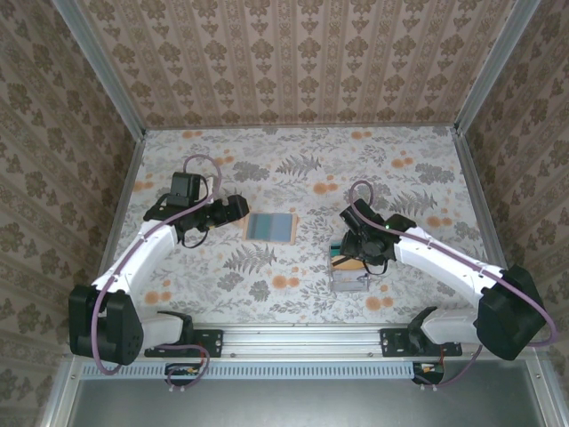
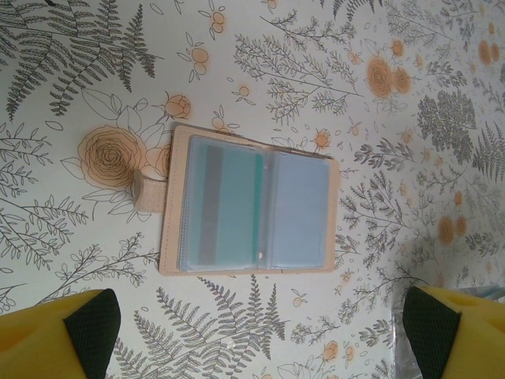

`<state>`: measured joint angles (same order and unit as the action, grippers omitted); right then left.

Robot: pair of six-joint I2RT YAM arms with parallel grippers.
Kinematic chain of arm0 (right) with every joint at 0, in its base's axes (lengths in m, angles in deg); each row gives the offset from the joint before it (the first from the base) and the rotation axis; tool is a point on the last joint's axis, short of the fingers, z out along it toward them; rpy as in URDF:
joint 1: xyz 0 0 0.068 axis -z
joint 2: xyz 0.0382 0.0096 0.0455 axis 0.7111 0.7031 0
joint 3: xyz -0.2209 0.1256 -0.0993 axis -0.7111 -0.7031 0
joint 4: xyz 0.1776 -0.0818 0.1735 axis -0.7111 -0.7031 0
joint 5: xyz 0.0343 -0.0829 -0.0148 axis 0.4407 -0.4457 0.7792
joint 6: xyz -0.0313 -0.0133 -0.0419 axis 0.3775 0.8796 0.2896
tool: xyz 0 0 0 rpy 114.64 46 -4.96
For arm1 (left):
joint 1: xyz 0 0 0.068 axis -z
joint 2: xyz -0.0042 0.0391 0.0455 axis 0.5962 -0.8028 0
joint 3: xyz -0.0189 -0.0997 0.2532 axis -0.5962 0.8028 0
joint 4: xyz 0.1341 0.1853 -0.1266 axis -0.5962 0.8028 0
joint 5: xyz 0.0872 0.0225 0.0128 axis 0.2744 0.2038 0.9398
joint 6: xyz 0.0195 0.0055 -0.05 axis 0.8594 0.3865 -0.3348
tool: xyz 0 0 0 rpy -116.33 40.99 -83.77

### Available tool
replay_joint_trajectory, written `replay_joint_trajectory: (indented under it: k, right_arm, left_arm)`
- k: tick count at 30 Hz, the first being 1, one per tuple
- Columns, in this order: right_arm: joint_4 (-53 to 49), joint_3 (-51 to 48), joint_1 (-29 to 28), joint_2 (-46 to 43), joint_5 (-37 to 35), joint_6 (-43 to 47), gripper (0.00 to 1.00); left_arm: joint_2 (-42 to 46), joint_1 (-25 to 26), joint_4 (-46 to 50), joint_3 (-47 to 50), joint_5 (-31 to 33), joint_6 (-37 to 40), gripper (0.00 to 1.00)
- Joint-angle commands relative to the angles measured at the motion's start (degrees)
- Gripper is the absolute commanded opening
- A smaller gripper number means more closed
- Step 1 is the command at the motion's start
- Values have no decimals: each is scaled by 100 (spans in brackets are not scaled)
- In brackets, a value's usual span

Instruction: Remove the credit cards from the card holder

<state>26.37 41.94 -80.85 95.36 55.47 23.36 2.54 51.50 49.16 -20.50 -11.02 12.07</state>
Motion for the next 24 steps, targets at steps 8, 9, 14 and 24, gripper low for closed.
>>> replay_joint_trajectory:
  k: [8, 9, 14, 24]
  right_arm:
    - [-394, 3, -50, -26, -213, -263, 52]
    - [-471, -8, -44, -51, -284, -315, 52]
    - [-600, -115, -20, -153, -390, -429, 50]
    - [-518, -57, -11, -230, -433, -341, 47]
  left_arm:
    - [90, -31, -19, 37, -26, -84, 96]
    - [95, -31, -19, 46, -26, -81, 96]
    - [100, -31, -31, 49, -34, -89, 96]
    - [117, -22, -11, 39, -27, -81, 96]
